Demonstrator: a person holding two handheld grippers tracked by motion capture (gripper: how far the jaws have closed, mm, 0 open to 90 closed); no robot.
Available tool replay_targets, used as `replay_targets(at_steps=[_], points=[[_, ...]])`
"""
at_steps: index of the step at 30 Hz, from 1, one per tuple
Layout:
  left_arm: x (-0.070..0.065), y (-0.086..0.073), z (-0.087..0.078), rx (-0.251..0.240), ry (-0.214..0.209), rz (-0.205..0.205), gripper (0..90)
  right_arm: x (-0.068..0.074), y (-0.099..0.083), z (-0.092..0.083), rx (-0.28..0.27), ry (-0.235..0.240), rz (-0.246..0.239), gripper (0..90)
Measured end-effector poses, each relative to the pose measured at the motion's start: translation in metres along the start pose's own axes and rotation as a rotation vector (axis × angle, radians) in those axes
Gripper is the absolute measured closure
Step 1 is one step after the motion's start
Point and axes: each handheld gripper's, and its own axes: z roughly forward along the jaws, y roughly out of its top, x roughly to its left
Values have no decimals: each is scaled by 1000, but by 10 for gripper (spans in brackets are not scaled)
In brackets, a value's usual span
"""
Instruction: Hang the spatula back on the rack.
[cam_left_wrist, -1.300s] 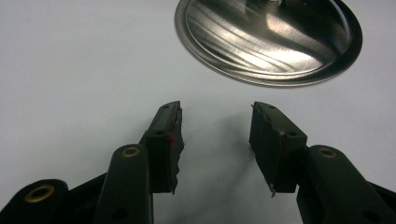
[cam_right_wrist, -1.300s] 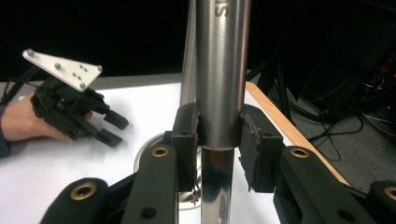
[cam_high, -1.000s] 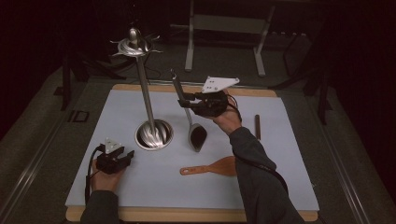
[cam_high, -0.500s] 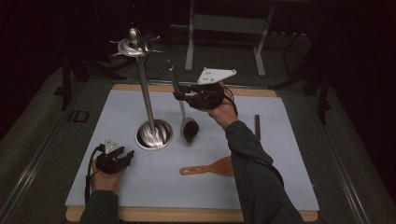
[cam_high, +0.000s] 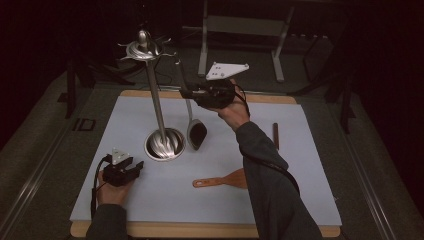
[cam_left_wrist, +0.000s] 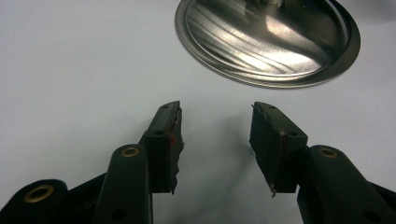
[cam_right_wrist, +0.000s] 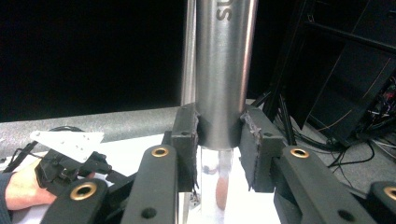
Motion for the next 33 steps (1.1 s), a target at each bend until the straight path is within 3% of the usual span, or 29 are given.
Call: replay_targets(at_steps=[7,12,21,33], points=[[0,0,0,-1,-2,-1,537,2,2,10,21,12,-3,691],[0,0,-1,-2,-3,1,536,3,-2,13,22,-6,-6,689],[0,0,0,-2,-2,1,534,10,2,12,54,-93,-79,676],[0,0,0,-3,-1,0,533,21,7,18,77,-104,-144,651]])
